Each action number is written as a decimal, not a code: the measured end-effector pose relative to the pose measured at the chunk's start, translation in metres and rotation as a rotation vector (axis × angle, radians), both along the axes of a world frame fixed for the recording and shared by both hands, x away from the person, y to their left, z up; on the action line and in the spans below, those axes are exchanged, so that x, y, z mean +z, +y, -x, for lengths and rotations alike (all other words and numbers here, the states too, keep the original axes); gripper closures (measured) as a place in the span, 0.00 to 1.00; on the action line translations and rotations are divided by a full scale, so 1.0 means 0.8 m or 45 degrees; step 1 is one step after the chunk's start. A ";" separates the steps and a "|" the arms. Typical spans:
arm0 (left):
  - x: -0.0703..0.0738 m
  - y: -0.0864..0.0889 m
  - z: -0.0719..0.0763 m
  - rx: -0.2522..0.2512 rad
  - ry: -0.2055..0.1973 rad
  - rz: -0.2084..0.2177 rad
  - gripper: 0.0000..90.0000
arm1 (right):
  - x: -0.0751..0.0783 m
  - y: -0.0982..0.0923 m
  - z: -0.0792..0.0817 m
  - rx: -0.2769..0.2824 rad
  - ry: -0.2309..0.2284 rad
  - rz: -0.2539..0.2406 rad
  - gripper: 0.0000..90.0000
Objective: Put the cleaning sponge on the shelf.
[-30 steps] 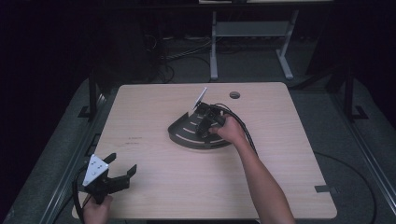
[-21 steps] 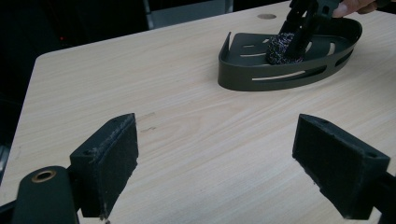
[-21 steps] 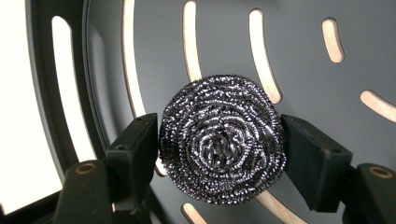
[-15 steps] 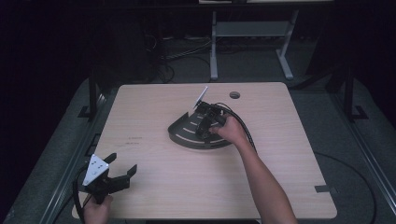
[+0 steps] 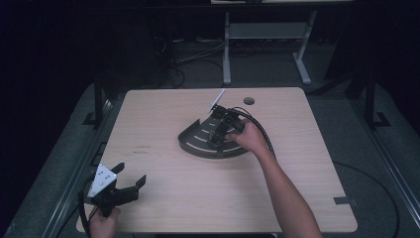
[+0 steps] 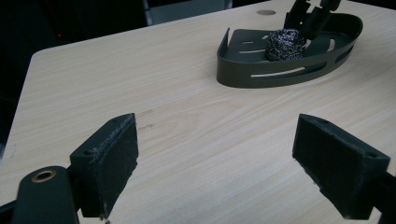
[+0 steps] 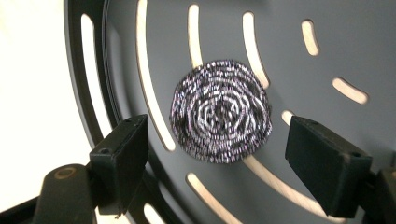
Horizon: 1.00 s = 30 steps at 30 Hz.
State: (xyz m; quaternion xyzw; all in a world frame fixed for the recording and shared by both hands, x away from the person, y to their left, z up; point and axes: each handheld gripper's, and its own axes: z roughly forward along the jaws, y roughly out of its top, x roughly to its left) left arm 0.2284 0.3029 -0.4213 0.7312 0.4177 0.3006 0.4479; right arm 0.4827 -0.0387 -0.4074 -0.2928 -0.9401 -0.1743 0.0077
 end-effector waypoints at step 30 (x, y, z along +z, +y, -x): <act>0.001 -0.006 0.002 -0.010 -0.005 -0.008 0.15 | 0.032 -0.043 0.045 0.017 -0.058 -0.066 0.22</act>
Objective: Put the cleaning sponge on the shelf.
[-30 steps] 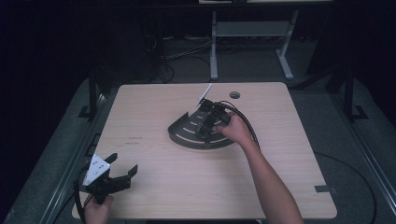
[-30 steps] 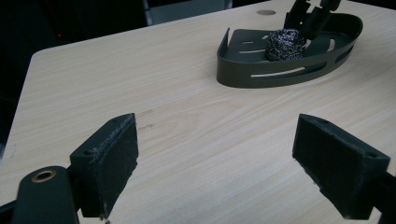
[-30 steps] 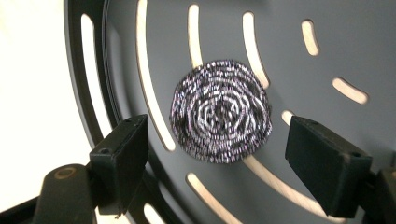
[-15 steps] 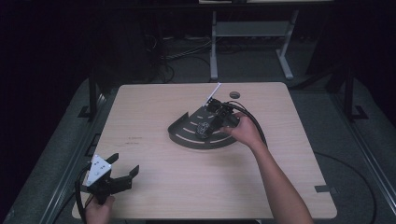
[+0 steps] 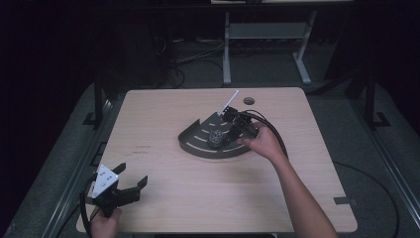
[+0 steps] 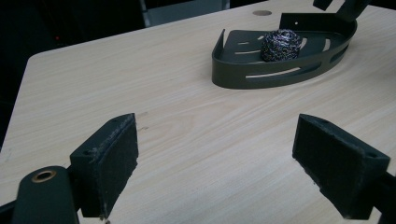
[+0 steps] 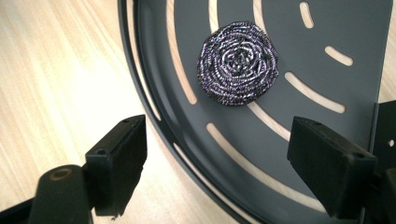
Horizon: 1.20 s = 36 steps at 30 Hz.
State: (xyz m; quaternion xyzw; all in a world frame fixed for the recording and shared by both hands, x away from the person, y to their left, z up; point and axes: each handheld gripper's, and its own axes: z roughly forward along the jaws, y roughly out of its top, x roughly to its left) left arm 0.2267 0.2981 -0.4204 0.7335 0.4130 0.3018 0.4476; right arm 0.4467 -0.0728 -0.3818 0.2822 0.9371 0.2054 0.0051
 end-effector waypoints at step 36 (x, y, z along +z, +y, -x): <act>-0.002 -0.004 0.000 -0.019 0.006 -0.024 0.15 | -0.006 -0.034 0.061 0.038 -0.027 -0.061 0.20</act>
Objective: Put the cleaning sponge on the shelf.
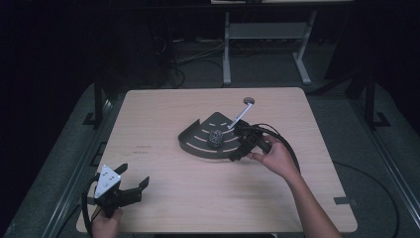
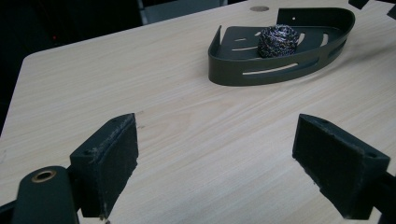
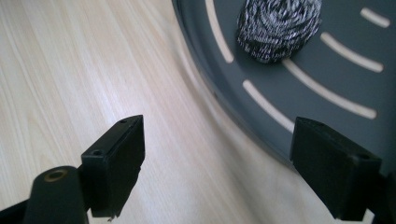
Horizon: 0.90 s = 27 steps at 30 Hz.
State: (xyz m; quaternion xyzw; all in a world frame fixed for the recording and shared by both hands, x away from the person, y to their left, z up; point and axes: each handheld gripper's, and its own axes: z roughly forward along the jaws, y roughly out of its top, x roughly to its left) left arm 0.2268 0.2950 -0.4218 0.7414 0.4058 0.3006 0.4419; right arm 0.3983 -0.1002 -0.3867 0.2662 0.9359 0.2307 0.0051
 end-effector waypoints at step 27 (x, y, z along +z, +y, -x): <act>-0.001 0.000 0.000 0.002 0.008 -0.007 0.15 | -0.027 -0.030 0.036 -0.014 0.004 -0.025 0.20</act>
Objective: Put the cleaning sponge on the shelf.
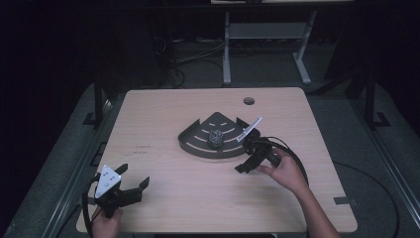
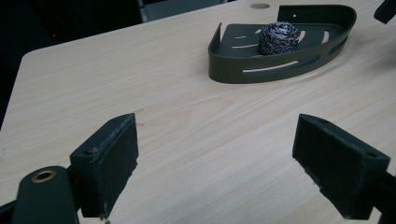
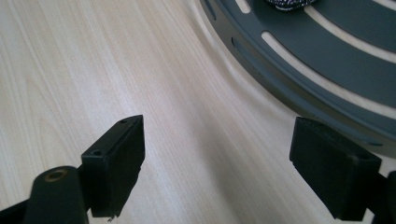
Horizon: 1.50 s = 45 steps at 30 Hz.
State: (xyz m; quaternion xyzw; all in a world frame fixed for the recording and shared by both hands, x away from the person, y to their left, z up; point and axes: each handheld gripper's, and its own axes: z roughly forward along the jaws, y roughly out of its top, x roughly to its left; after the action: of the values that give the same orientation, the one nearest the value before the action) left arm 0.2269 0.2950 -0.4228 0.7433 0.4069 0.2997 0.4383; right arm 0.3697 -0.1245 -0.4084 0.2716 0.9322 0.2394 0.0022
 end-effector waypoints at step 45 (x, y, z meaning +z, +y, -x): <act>-0.002 -0.004 0.000 -0.005 0.008 -0.006 0.15 | -0.042 -0.057 0.068 -0.062 0.024 -0.052 0.19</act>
State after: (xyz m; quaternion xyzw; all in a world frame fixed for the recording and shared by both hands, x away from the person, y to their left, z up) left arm 0.2272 0.2921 -0.4244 0.7462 0.4061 0.2974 0.4357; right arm 0.3156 -0.1700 -0.4423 0.2964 0.9202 0.2556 -0.0064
